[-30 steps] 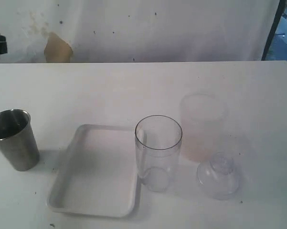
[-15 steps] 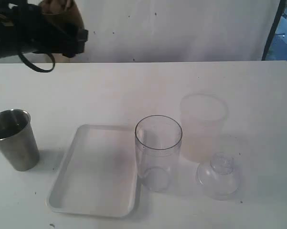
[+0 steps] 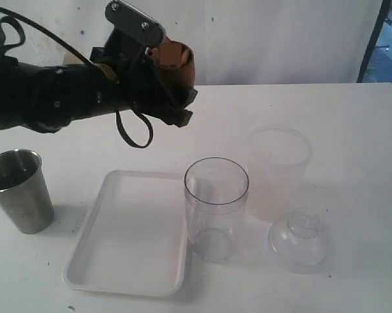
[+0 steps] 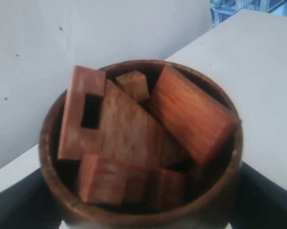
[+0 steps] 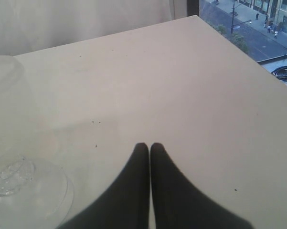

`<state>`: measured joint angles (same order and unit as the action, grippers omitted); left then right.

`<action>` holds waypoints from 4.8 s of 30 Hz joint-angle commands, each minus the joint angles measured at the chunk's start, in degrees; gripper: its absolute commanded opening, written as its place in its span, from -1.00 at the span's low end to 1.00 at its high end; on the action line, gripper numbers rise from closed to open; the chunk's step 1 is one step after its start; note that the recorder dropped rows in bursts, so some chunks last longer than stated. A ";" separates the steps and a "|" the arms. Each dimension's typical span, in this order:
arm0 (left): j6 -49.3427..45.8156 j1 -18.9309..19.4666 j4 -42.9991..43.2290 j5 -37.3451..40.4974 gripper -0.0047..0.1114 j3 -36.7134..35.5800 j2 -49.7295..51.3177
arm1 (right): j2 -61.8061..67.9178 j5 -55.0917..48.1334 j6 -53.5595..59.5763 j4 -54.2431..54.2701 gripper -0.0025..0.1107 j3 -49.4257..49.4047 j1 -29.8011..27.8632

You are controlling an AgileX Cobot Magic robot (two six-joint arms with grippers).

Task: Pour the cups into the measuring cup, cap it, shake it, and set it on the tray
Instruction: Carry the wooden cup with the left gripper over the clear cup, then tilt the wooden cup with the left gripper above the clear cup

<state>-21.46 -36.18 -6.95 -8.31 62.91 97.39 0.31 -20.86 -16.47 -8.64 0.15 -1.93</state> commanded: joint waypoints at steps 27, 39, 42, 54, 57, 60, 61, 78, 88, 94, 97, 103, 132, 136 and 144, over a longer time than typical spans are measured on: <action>-2.33 -5.07 20.37 2.48 -0.92 0.61 -0.39 | -0.31 0.73 -0.20 0.01 -0.96 -0.15 0.20; 0.48 -5.07 20.25 -2.67 -0.92 -6.90 -6.56 | -0.31 0.73 -0.20 0.01 -0.96 -0.15 0.20; -0.73 -5.07 20.25 -2.80 -0.92 -8.04 -6.73 | -0.31 0.73 -0.20 0.01 -0.96 -0.15 0.20; -1.31 -5.07 26.52 -16.04 -0.92 -11.50 -6.37 | -0.31 0.73 -0.20 0.01 -0.96 -0.15 0.20; -1.72 -5.07 27.10 -18.14 -0.92 -11.50 -4.87 | -0.31 0.73 -0.20 0.01 -0.96 -0.15 0.20; -4.53 -5.07 27.10 -18.03 -0.92 -11.50 -3.12 | -0.31 0.73 -0.20 0.01 -0.96 -0.15 0.20; -5.71 -5.07 27.10 -18.03 -0.92 -11.50 -2.72 | -0.31 0.73 -0.20 0.01 -0.96 -0.15 0.20; -17.67 -5.07 24.83 -15.73 -0.92 -11.50 -2.01 | -0.31 0.73 -1.40 0.01 -0.96 -0.15 0.20; -20.80 -5.07 23.97 -13.38 -0.92 -11.50 -4.62 | -0.31 0.73 -1.40 0.01 -0.96 -0.15 0.20; -20.80 -5.07 23.69 -9.89 -0.92 -11.50 -6.45 | -0.31 0.73 -1.40 0.01 -0.96 -0.15 0.20; -20.80 -5.07 24.35 -7.26 -0.92 -11.50 -6.45 | -0.31 0.73 -1.40 0.01 -0.96 -0.15 0.20; -22.58 -5.07 25.42 -6.68 -0.92 -11.50 -6.45 | -0.31 0.73 -1.40 0.01 -0.96 -0.15 0.20; -32.31 -5.07 29.63 -10.17 -0.92 -11.50 -6.45 | -0.31 0.73 -1.40 0.01 -0.96 -0.15 0.20; -36.47 -5.07 29.63 -10.17 -0.92 -11.50 -6.45 | -0.31 0.73 -1.40 0.01 -0.96 -0.15 0.20; -36.68 -5.86 23.93 -10.17 -0.92 -11.50 -6.45 | -0.31 0.73 -1.40 0.01 -0.96 -0.15 0.20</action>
<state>-58.32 -41.21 21.16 -16.74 51.25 91.57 0.31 -20.86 -17.62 -8.64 0.15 -1.93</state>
